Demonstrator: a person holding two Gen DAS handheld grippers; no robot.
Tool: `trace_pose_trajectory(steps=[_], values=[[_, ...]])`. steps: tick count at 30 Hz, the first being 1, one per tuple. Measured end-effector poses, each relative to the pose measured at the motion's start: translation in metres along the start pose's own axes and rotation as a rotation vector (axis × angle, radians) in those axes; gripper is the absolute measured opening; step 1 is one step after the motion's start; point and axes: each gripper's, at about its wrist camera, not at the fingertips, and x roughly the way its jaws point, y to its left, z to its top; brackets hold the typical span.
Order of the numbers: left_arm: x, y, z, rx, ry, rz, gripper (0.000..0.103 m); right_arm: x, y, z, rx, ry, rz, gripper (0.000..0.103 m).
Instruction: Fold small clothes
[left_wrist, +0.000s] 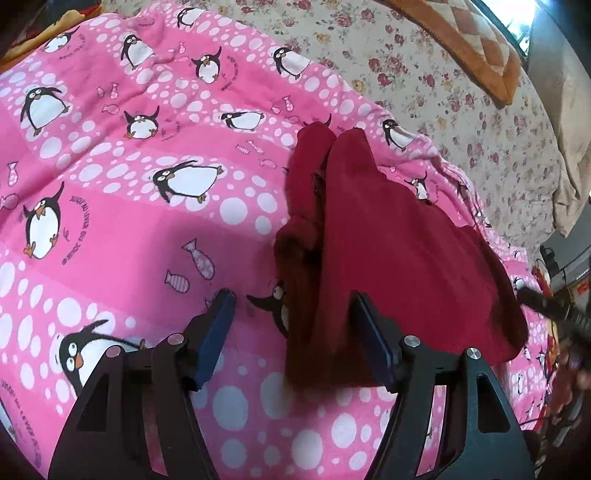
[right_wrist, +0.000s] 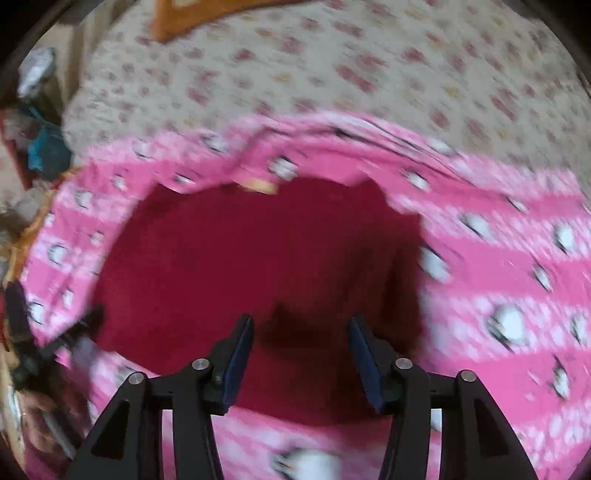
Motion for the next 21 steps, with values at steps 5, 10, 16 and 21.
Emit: trace_pose_trajectory(steps=[5,10,16,21], values=[[-0.001,0.005,0.001,0.001,0.0,-0.036,0.067,0.051,0.069,0.034,-0.032,0.01,0.176,0.053],[0.0,0.005,0.002,0.009,0.007,-0.05,0.067,0.103,0.15,0.068,-0.187,0.028,0.163,0.053],[0.001,0.011,0.007,-0.039,0.006,-0.082,0.067,0.167,0.197,0.087,-0.321,0.074,0.044,0.053],[0.0,0.013,0.007,-0.052,0.008,-0.102,0.067,0.171,0.185,0.105,-0.21,0.075,0.063,0.053]])
